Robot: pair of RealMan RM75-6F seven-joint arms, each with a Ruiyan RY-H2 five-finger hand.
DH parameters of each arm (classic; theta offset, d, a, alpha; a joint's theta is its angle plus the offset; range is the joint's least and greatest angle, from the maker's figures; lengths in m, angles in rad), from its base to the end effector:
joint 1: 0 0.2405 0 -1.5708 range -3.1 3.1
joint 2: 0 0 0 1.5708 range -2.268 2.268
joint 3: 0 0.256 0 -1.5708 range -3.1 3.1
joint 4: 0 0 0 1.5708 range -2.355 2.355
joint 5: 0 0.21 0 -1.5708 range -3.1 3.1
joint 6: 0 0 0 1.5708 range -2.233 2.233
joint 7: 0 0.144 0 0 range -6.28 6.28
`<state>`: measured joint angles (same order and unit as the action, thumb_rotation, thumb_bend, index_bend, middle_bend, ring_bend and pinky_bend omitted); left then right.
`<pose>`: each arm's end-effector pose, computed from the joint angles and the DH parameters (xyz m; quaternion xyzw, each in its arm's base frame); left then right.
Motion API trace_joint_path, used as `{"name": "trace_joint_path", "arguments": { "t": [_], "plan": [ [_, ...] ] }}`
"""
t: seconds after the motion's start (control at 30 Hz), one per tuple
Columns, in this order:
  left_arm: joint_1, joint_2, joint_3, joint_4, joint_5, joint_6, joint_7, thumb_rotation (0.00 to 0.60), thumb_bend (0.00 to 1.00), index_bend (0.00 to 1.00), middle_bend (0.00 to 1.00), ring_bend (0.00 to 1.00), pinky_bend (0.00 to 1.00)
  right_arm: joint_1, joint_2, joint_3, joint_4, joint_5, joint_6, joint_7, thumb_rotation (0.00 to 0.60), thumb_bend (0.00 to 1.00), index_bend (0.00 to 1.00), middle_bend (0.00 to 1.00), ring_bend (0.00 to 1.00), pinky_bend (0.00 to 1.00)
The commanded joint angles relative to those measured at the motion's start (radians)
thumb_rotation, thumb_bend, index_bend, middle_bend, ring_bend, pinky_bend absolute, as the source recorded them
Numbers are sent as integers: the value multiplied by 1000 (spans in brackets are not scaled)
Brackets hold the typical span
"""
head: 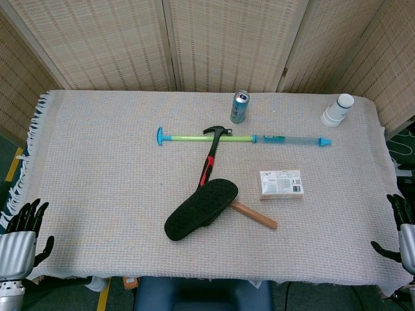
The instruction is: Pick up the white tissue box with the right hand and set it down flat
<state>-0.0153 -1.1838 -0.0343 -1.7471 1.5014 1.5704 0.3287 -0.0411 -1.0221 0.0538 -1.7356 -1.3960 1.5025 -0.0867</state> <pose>-0.2865 0.1551 0.1385 -0.5936 -0.3532 -0.3448 0.6356 -0.3258 -0.1399 0.1863 0.5464 -0.4219 0.3191 0.6493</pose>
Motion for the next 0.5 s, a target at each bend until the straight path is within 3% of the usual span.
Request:
{"name": "trace_joint_path", "arguments": {
  "t": [0.03, 0.33, 0.5],
  "plan": [
    [1, 0, 0, 0, 0, 1, 0, 600, 398, 71, 0, 0, 169, 0, 0, 0, 0, -1, 1, 0, 600, 86, 1, 44, 10, 0],
    [1, 2, 1, -7, 4, 4, -4, 600, 398, 72, 0, 0, 168, 6, -3, 5, 7, -2, -1, -10, 600, 85, 0, 44, 10, 0],
    [2, 6, 4, -10, 2, -3, -11, 600, 398, 71, 0, 0, 168, 91, 8, 51, 0, 37, -104, -52, 600, 86, 0, 44, 10, 0]
  ]
}}
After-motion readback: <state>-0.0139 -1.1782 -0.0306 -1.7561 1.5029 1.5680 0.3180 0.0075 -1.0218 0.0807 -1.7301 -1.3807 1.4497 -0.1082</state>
